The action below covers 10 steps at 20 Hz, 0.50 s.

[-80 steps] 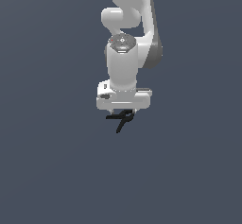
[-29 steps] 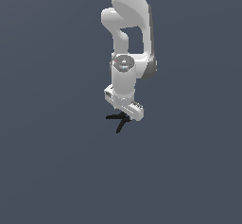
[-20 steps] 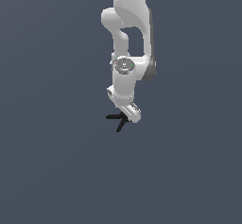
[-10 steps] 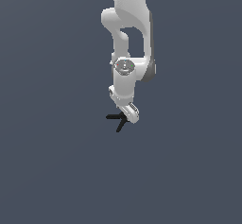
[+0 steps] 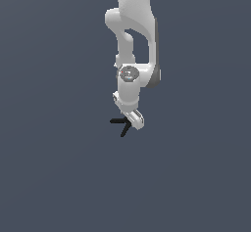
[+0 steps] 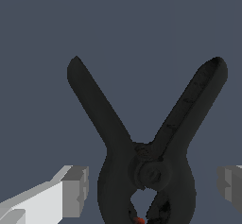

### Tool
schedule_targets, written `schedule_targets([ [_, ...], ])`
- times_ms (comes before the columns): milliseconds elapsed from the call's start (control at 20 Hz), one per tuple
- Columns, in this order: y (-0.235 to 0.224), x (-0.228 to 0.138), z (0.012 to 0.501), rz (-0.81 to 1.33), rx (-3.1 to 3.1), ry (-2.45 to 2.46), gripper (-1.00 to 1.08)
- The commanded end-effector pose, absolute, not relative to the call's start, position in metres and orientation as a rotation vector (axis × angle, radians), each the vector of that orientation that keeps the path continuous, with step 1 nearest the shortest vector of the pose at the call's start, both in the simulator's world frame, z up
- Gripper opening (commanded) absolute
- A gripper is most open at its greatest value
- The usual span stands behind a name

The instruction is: Pick up the object and move it to a goal position.

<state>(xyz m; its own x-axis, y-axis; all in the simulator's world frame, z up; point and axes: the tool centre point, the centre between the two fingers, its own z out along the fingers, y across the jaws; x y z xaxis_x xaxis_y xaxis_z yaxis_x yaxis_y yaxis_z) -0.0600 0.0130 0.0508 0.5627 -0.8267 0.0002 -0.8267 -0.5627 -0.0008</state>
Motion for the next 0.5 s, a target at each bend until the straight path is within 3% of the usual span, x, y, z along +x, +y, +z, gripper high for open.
schedule_targets([
  [0,0.013,-0.061,0.038,0.0,-2.776,1.471,1.0],
  [400,0.013,-0.06,0.019,0.0,-2.775,1.473,1.0],
  [450,0.013,-0.06,0.019,0.0,-2.775,1.473,-1.0],
])
